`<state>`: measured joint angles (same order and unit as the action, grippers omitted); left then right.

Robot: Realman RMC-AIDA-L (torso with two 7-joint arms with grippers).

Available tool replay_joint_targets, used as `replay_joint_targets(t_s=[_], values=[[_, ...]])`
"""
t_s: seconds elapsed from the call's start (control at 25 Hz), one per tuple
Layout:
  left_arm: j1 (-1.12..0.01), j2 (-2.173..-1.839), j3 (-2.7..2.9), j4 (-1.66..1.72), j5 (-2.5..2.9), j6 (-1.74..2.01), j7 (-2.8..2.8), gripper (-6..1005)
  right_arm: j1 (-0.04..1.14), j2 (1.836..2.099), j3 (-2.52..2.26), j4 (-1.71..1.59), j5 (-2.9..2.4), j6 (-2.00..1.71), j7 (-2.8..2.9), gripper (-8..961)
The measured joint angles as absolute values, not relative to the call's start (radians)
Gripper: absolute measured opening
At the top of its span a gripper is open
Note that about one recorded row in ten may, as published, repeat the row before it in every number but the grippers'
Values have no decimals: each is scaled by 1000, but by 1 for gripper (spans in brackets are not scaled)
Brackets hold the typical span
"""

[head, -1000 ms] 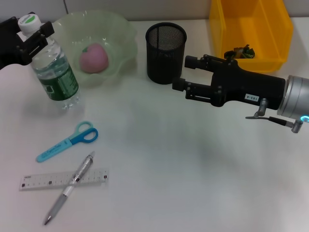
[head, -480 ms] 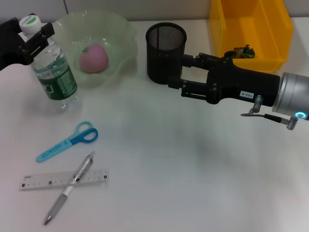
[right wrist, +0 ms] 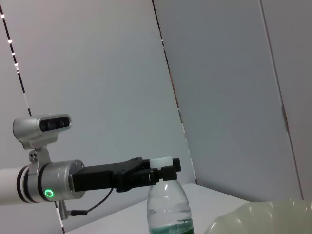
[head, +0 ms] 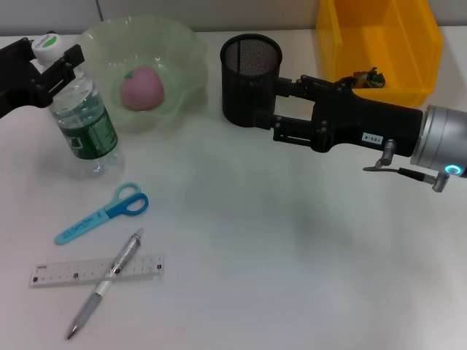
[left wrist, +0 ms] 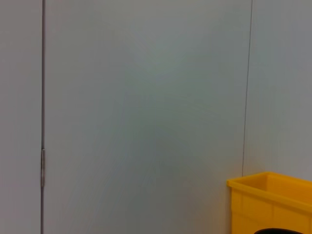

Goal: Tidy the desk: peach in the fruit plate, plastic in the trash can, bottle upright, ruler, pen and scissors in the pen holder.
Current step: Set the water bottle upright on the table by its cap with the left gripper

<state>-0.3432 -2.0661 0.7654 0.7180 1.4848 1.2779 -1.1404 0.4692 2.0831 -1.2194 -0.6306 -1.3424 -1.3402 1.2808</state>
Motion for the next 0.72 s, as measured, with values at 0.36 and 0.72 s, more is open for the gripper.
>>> replay_joint_targets(t_s=[0.36, 0.72], values=[[-339, -2067, 767, 703, 1488, 1276, -1126, 449, 474, 2084, -1219, -629, -1341, -1340, 1281, 742], [-339, -2066, 767, 689, 1488, 1283, -1104, 449, 474, 2084, -1219, -623, -1341, -1341, 1281, 742]])
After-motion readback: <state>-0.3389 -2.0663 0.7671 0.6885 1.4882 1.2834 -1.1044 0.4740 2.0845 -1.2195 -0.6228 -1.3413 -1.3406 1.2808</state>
